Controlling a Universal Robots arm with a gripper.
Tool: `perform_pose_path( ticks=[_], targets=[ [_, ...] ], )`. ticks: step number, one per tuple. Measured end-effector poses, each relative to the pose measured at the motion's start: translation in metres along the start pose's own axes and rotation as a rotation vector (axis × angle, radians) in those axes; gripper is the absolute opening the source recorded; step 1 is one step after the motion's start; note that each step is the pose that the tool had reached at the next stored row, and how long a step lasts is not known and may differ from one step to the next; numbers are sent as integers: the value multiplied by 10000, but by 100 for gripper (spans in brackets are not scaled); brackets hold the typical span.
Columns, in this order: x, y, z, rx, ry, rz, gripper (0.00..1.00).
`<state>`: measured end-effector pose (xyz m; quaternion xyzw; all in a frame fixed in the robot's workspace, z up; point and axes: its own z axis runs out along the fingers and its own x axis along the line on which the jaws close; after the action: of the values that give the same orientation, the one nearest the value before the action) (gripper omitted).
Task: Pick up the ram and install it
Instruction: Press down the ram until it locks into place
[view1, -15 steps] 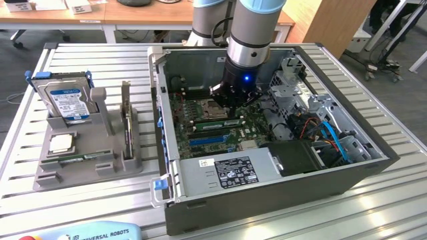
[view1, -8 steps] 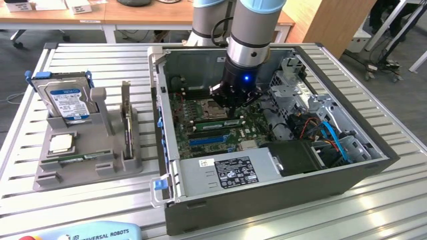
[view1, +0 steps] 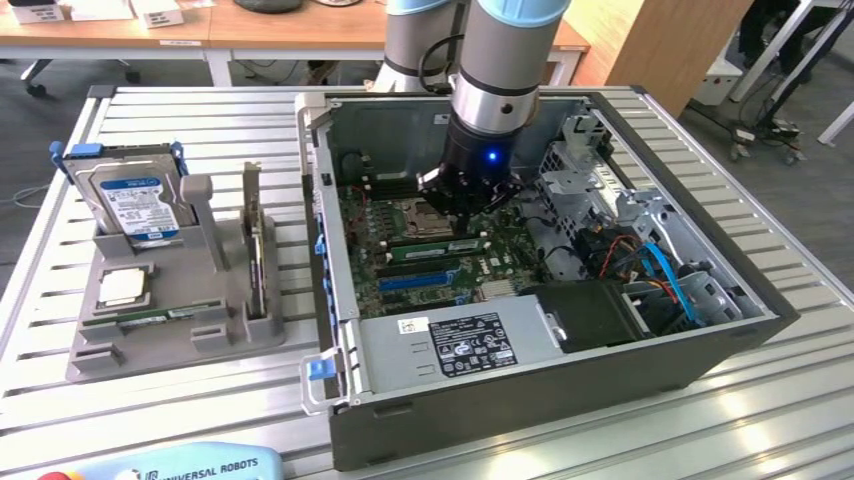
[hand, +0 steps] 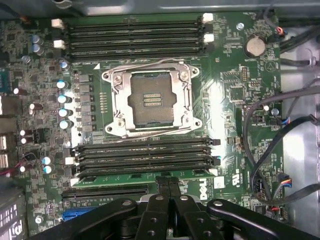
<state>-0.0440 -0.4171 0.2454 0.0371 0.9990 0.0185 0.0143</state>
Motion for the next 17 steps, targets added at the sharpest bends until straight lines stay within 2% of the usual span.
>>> perform_pose_path(
  ticks=[9, 17],
  targets=[
    [29, -2, -1, -26, 36, -944, 10],
    [100, -4, -3, -29, 40, -1055, 10]
  ],
)
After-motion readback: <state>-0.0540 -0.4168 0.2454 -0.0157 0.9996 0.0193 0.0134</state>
